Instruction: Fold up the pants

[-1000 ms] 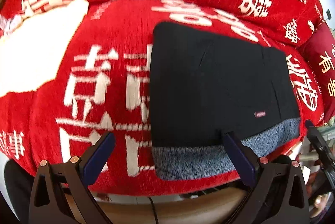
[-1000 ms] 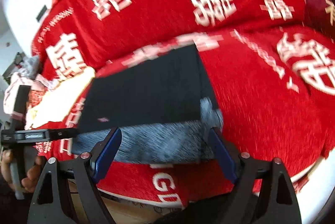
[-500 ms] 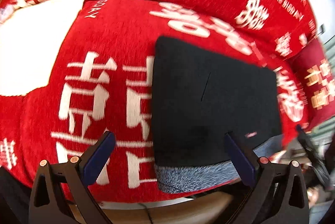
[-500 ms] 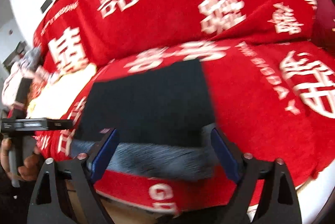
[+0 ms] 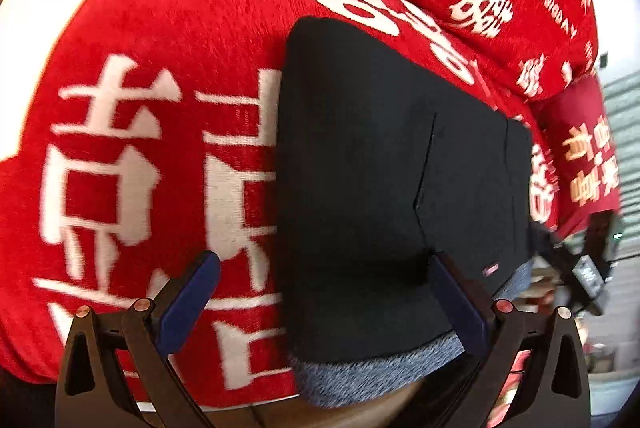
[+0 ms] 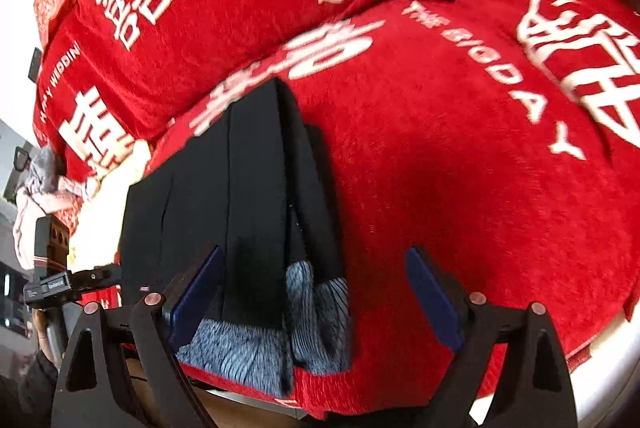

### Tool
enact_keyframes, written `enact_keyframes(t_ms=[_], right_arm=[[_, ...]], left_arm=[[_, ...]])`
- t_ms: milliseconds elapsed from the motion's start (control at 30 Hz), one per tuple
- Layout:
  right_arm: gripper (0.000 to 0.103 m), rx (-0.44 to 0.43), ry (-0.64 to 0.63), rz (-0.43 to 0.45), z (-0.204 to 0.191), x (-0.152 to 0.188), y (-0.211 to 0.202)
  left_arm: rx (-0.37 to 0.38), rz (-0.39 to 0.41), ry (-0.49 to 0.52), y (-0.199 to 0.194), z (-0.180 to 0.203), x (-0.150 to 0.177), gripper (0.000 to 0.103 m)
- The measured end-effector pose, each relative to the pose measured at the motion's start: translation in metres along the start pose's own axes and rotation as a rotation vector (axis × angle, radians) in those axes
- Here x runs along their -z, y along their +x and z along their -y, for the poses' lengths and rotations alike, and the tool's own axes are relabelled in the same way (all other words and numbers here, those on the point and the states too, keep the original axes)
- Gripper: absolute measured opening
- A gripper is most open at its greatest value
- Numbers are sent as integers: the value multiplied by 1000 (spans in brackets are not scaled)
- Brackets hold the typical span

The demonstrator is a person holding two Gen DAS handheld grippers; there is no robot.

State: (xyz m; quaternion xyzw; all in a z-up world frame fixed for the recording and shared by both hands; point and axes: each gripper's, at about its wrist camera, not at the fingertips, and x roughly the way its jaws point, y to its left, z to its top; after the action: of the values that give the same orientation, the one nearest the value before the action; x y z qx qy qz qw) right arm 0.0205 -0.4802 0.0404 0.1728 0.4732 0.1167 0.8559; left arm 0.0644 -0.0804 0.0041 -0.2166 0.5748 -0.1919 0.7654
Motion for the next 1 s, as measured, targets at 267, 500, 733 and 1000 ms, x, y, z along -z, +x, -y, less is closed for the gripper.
enact_keyframes(t_ms=[267,500,733,1000], right_arm=[[98,-116,-26,-84,-16,-13,30],[103,-63,-106,-63,-37,-9,50],[103,-53,-156,-36,-41,-7,52],[103,5,-157,-68,-53,-11,54]], left_arm=[[78,0,39,9,7,-11,103],[-26,30,142,27,41,-15,103],[-48,64,156,29,41,-13,103],[-90,72,159,30,46,-12,103]])
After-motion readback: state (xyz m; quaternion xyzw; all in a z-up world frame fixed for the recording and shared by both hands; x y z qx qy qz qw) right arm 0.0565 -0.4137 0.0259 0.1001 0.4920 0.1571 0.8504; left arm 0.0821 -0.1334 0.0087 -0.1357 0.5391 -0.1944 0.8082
